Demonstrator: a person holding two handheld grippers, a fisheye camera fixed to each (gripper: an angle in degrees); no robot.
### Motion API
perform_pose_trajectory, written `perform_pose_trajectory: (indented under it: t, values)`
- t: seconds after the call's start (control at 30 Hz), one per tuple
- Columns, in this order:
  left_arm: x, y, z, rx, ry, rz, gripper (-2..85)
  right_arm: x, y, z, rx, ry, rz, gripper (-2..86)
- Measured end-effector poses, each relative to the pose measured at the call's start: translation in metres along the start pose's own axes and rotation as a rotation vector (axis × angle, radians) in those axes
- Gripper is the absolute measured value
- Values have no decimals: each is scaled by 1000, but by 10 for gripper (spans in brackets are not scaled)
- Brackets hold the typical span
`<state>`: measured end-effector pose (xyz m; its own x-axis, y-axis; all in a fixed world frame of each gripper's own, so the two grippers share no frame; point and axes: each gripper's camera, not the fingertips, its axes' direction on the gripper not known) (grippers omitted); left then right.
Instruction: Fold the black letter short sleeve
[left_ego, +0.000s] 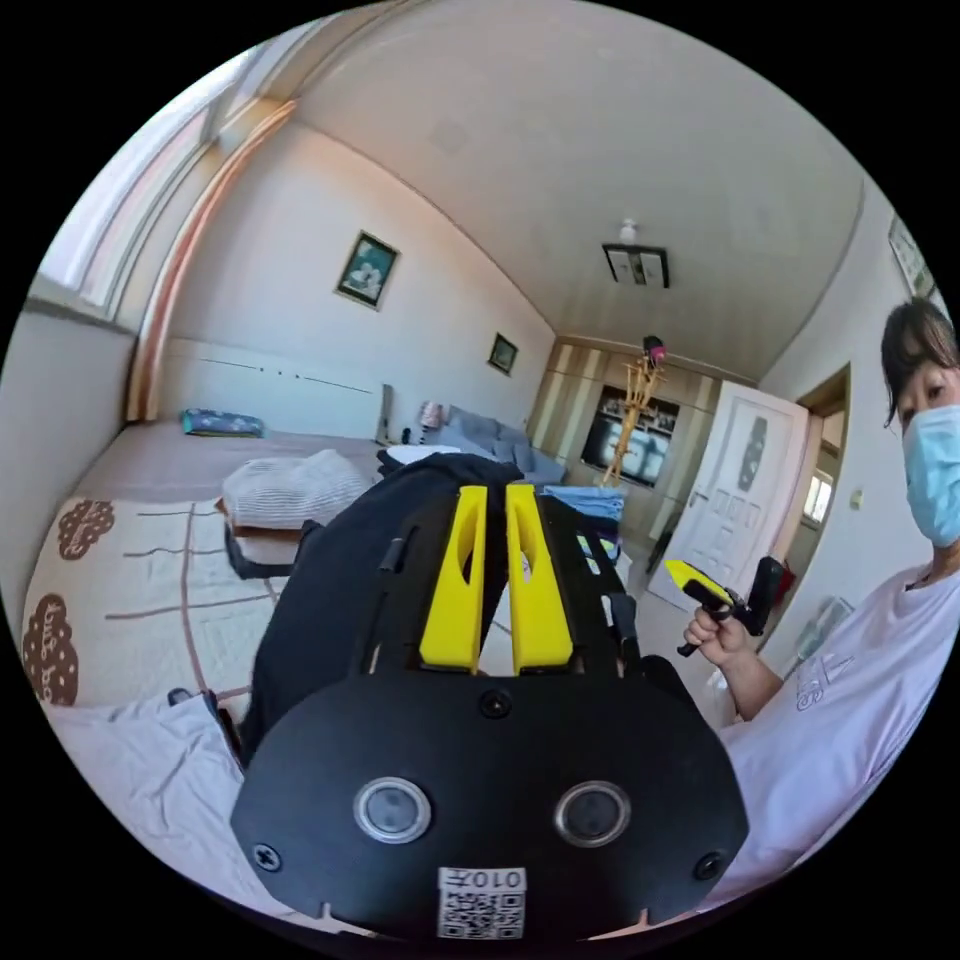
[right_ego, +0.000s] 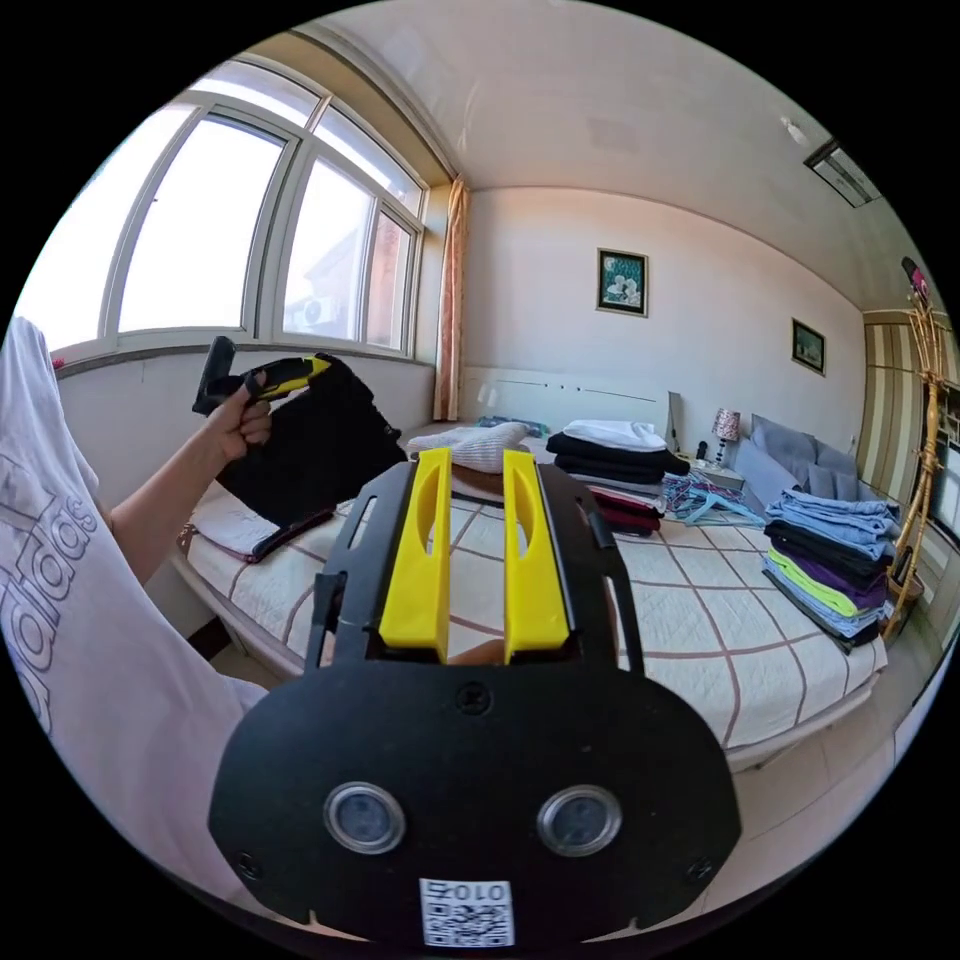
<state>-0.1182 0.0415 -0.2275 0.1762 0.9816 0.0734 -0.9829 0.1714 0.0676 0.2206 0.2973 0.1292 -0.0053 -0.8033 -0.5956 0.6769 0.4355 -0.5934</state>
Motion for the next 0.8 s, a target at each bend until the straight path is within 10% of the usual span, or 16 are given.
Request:
perform_pose_trajectory:
  t: [0.2, 0.8]
  values:
    - [51, 99, 171, -452, 170, 37, 91, 40, -2, 22, -116, 9, 58, 96]
    - [25, 230, 185, -460, 39, -10, 125, 175, 8, 235, -615, -124, 350, 124]
